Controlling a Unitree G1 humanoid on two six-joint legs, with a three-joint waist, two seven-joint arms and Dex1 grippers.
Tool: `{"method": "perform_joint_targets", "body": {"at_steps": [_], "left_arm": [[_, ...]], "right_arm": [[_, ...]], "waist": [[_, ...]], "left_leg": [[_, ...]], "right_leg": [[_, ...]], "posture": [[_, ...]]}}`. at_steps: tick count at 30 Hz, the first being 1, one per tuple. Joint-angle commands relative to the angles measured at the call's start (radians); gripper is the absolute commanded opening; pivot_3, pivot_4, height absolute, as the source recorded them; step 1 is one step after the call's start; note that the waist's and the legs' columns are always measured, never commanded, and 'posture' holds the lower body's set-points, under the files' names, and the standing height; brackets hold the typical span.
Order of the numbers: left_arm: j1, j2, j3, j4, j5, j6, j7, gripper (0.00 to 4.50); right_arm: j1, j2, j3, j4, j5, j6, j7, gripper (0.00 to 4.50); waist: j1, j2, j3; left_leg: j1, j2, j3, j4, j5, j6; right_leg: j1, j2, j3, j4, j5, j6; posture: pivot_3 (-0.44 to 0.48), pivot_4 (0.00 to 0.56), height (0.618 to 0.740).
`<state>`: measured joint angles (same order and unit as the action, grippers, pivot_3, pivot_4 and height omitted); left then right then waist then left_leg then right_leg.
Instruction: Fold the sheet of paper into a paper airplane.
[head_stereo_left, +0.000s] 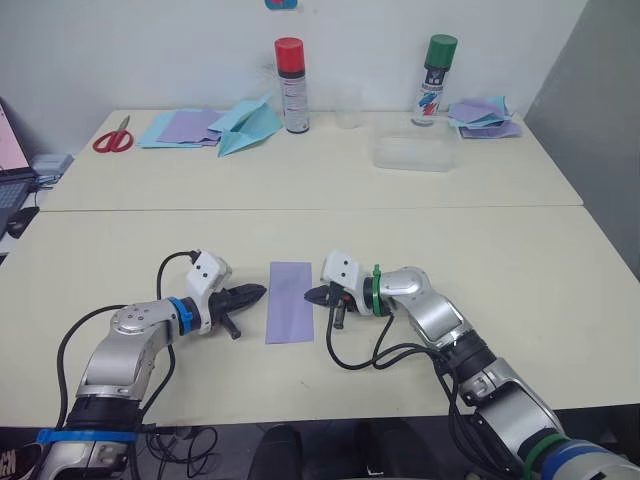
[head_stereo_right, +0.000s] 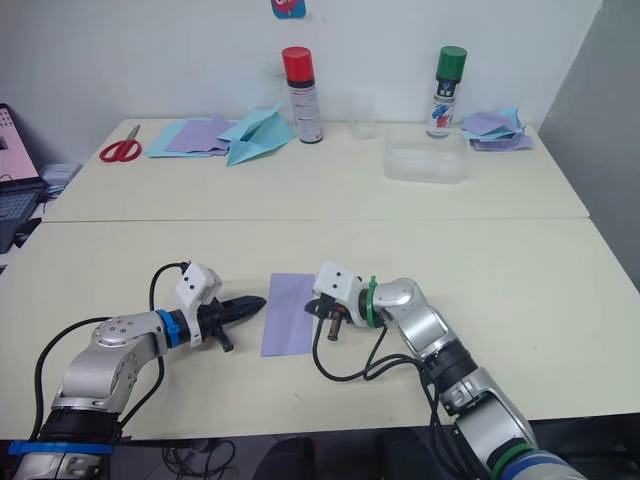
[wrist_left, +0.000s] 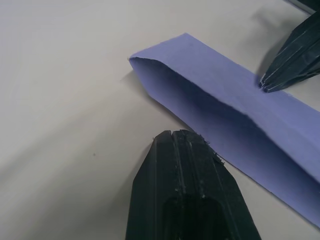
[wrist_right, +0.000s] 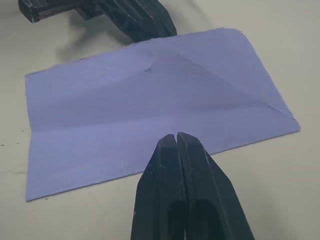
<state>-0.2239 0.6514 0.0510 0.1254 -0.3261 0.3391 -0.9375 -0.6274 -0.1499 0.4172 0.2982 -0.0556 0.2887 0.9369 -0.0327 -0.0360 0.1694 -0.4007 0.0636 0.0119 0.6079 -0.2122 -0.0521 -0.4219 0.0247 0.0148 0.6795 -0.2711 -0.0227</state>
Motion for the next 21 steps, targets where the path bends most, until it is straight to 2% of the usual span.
{"method": "perform_joint_targets", "body": {"at_steps": [1,8,16,21], "left_arm": [[-0.011,-0.007,-0.015,0.007,0.008,-0.023,-0.023,0.0],[-0.019,-0.001,-0.007,-0.029,-0.008,-0.01,-0.043,0.0],[-0.029,-0.008,-0.045,-0.031,0.032,-0.033,-0.055,0.0],[-0.046,0.007,-0.017,-0.027,0.027,-0.027,-0.052,0.0]], "right_arm": [[0.009,-0.002,0.011,-0.047,0.009,0.015,0.003,0.03],[0.016,-0.011,0.02,-0.028,-0.006,0.014,-0.011,0.03],[0.005,-0.013,0.009,-0.028,0.002,0.022,-0.012,0.03],[0.004,-0.012,0.014,-0.021,-0.001,0.02,-0.014,0.03]], "waist": [[0.0,0.0,0.0],[0.0,0.0,0.0],[0.001,0.0,0.0],[0.001,0.0,0.0]], "left_leg": [[0.0,0.0,0.0,0.0,0.0,0.0],[0.0,0.0,0.0,0.0,0.0,0.0],[0.0,0.0,0.0,0.001,0.0,0.0],[0.0,-0.001,0.0,0.001,0.0,0.0]], "right_leg": [[0.0,0.0,0.0,0.0,0.0,0.0],[0.0,0.0,0.0,0.0,0.0,0.0],[0.001,0.0,0.0,0.0,0.0,0.0],[0.001,0.0,0.0,0.0,0.0,0.001]], "posture": [[0.0,0.15,0.74],[0.0,0.15,0.74],[0.0,0.15,0.74],[0.0,0.15,0.74]]}}
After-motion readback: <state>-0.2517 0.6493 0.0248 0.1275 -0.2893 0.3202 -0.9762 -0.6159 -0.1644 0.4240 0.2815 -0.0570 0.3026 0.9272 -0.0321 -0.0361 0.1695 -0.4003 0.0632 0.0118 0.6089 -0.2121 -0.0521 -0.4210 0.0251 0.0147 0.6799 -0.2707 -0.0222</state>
